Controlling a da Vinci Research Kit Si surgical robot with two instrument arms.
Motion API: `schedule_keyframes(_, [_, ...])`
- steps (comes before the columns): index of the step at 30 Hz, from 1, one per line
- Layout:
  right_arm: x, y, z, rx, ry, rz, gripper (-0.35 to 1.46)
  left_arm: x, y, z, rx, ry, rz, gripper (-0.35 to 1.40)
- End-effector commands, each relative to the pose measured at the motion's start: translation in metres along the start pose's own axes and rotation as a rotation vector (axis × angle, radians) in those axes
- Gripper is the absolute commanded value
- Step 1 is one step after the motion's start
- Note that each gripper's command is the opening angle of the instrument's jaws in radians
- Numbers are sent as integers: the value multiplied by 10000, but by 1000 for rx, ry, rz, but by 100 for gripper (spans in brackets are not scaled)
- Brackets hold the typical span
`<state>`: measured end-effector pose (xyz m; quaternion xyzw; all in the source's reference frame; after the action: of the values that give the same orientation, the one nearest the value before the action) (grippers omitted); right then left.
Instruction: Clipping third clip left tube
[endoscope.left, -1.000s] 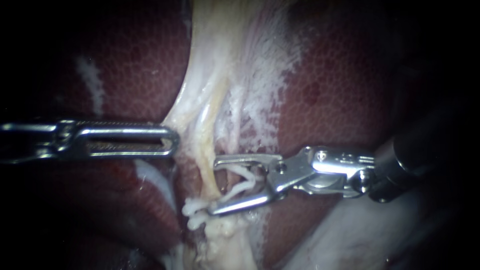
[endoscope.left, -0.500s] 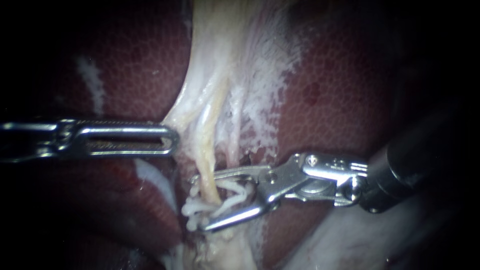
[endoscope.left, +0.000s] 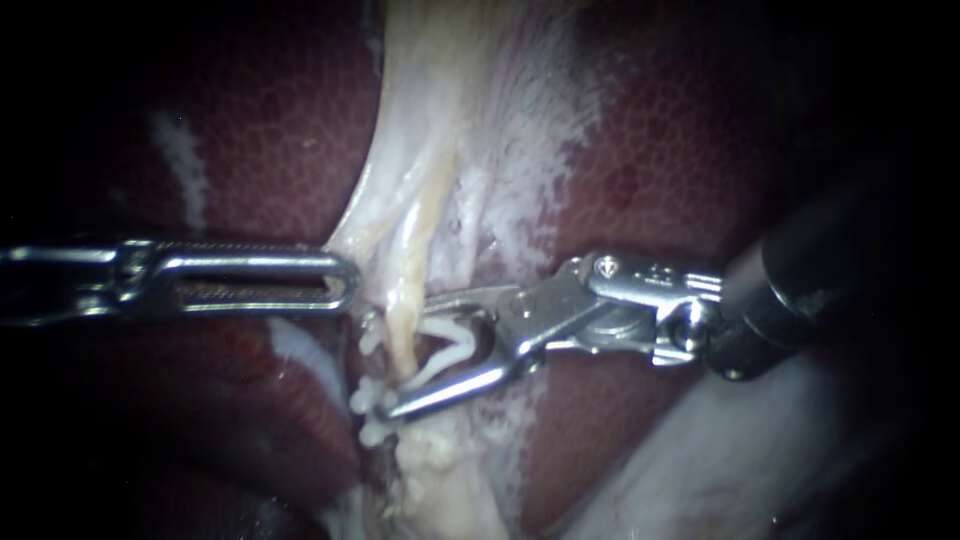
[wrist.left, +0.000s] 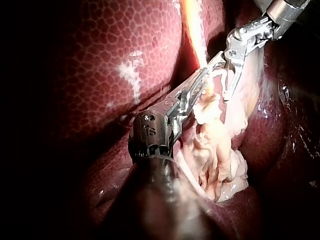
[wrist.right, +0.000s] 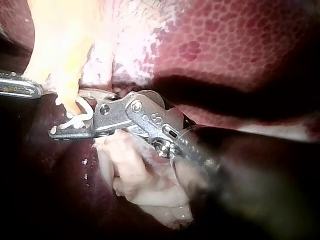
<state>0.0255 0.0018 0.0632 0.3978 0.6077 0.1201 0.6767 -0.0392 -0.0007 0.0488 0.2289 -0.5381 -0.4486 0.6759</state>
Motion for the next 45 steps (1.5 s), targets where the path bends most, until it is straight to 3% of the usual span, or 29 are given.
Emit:
schedule_keyframes(1, [0, 1, 2, -2, 1, 0, 50, 0, 0, 0, -1, 0, 0, -35])
schedule_keyframes(10, [0, 11, 14, -10, 2, -1, 46, 0, 0, 0, -2, 0, 0, -35])
schedule_keyframes(14, [-1, 12, 17, -11, 2, 5, 35, 0, 0, 1, -2, 0, 0, -35])
schedule_keyframes(16, [-1, 11, 16, -10, 3, 22, 20, 0, 0, 1, -2, 0, 0, -35])
schedule_keyframes(20, [-2, 11, 9, -7, 8, 94, -35, 0, 0, 1, -2, 0, 0, -35])
schedule_keyframes(28, [-3, 19, -2, -4, 8, 101, -35, 0, 0, 1, -2, 0, 0, -35])
schedule_keyframes(45, [-5, 19, -1, -3, 7, 99, -35, 1, 0, 0, -1, 0, 1, -35])
